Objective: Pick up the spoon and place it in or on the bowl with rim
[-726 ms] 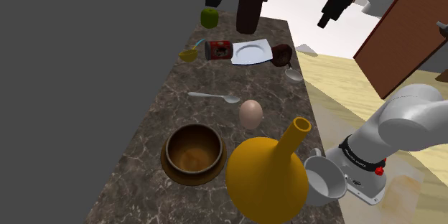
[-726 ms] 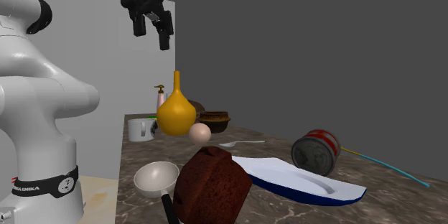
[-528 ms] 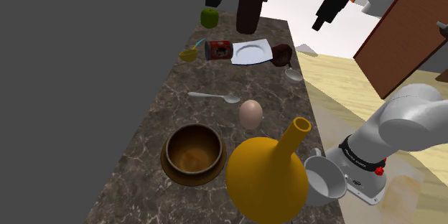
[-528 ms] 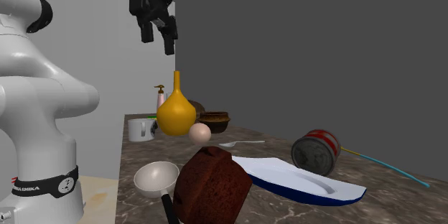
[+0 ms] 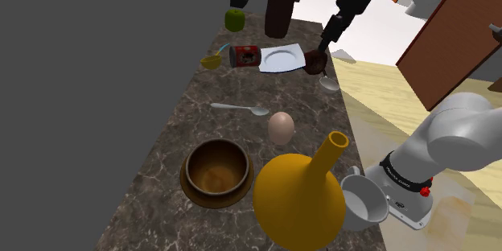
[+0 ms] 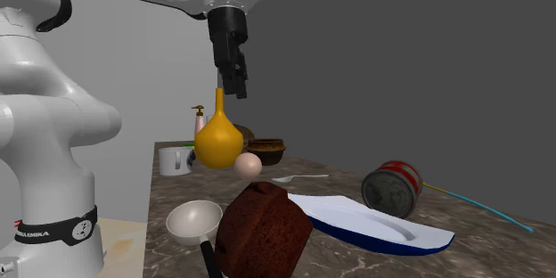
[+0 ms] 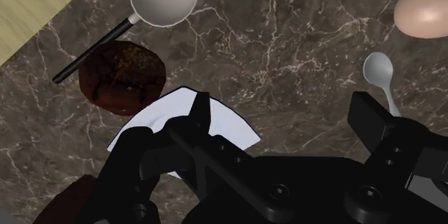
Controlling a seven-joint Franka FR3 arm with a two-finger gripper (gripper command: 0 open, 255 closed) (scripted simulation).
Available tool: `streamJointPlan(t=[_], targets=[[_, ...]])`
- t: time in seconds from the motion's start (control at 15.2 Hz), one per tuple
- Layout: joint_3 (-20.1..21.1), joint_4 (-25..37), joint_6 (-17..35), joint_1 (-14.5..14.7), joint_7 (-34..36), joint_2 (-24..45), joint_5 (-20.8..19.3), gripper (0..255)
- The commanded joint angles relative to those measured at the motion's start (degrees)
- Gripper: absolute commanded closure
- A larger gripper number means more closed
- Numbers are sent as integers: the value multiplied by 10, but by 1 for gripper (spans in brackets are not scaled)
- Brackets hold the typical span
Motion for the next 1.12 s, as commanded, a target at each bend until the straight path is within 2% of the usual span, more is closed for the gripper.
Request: streamJointPlan(t=[0.0,0.53,1.06], targets=[[10,-9,43,13,0,29,12,0],[41,-7,175,60,-16,149,53,0],[74,34,288,101,-36,285,84,0]])
